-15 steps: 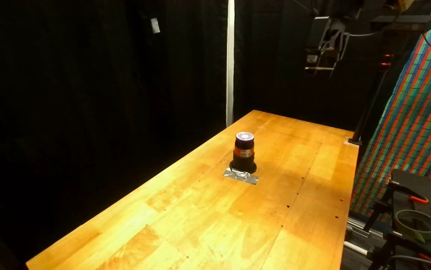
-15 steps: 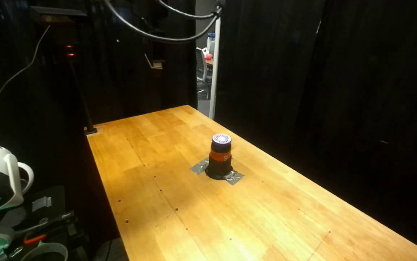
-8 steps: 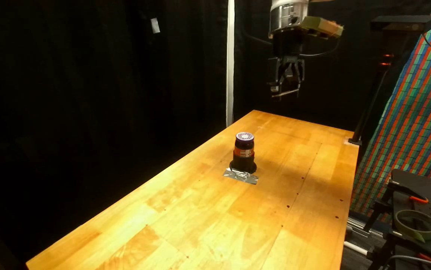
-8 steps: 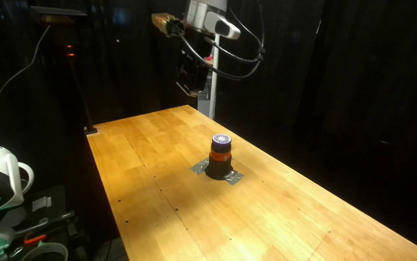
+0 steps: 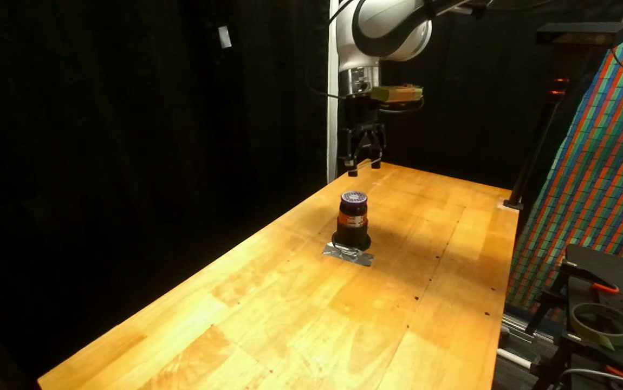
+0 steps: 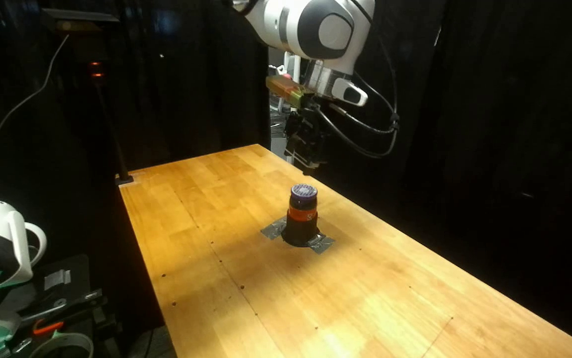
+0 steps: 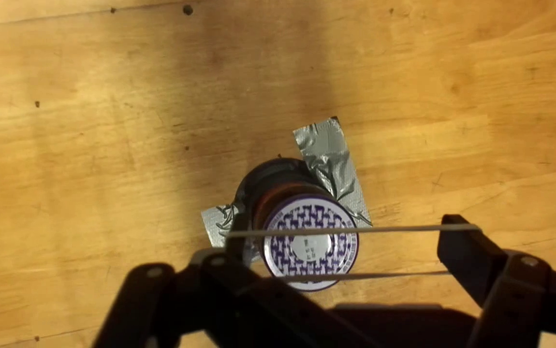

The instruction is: Put the rubber band on the cup

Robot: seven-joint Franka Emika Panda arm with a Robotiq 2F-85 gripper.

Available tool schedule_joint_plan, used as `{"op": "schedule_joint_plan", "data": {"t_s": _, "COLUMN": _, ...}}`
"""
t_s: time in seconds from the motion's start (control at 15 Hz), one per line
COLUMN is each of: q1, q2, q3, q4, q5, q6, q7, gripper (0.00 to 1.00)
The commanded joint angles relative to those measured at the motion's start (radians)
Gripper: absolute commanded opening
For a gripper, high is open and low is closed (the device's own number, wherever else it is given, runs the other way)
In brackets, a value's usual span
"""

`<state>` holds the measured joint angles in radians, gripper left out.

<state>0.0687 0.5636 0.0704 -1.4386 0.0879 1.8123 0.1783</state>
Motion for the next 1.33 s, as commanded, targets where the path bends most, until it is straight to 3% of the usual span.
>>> {"op": "schedule_joint_plan", "data": {"t_s": 0.0, "q1": 0.018, "q2": 0.182, "q3": -0.016, "q4": 0.244, "q5": -0.022, "q6": -0.051, "q7": -0.024, "gripper": 1.00}}
{"op": "schedule_joint_plan", "data": {"t_s": 0.4, "q1": 0.013, "q2": 0.399, "q3": -0.029, "q4": 0.507, "q5": -0.020, "q6": -0.103, "q7": -0.030, "gripper": 1.00}}
{"op": "schedule_joint_plan", "data": {"t_s": 0.8, "q1": 0.002, "q2": 0.536, "q3": -0.017, "q4": 0.740, "q5": 0.001, "q6": -0.331, "q7": -0.042, "gripper": 1.00}}
{"op": "schedule_joint_plan", "data": {"t_s": 1.07, "q1": -0.002, "q2": 0.553, "q3": 0.002, "q4": 0.798, "q5": 0.025, "q6": -0.468, "q7": -0.064, "gripper": 1.00}}
{"op": "schedule_joint_plan", "data": {"t_s": 1.27, "q1": 0.001, "q2": 0.565, "q3": 0.005, "q4": 0.796, "q5": 0.018, "q6": -0.441, "q7": -0.060, "gripper": 1.00}}
